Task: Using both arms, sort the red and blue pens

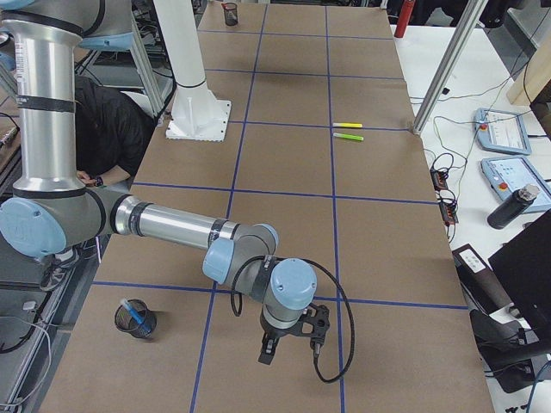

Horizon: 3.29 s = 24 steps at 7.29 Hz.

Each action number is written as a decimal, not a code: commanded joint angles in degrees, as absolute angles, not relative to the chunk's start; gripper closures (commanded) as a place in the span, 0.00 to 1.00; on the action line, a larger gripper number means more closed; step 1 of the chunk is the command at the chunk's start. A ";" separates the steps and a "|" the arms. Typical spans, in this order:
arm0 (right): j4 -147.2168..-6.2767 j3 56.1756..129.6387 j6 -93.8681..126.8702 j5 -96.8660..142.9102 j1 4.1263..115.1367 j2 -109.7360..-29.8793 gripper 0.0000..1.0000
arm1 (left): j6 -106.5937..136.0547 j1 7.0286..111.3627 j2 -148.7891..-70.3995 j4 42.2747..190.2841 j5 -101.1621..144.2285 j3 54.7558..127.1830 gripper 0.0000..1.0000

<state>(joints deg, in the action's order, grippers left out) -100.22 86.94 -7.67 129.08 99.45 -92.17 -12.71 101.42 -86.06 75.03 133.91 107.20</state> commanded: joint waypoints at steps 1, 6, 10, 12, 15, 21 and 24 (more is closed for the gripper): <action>-96.18 88.59 -7.21 133.84 94.68 -89.74 0.01 | -12.75 97.66 -86.48 81.55 133.86 105.29 0.00; -82.97 88.59 12.03 135.70 89.83 -89.21 0.01 | 3.08 90.70 -86.48 97.17 133.77 97.76 0.00; -83.50 93.33 18.68 137.20 88.51 -88.50 0.01 | 3.34 90.79 -86.31 98.00 133.86 97.03 0.00; -83.32 93.25 19.07 137.20 88.16 -88.68 0.01 | 3.34 90.70 -86.22 98.17 133.86 97.03 0.00; -83.23 93.16 19.16 137.64 88.15 -89.21 0.01 | 3.16 90.70 -86.31 98.17 133.86 96.68 0.00; -83.23 93.16 19.07 137.64 87.98 -89.47 0.01 | 3.16 90.35 -86.40 98.35 133.86 95.45 0.00; -83.06 93.16 19.07 137.64 87.98 -89.56 0.01 | 3.16 90.26 -86.40 98.35 133.86 95.36 0.00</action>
<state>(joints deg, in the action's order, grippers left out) -83.19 93.16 19.08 137.64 87.98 -89.59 3.16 90.33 -86.39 98.35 133.86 95.43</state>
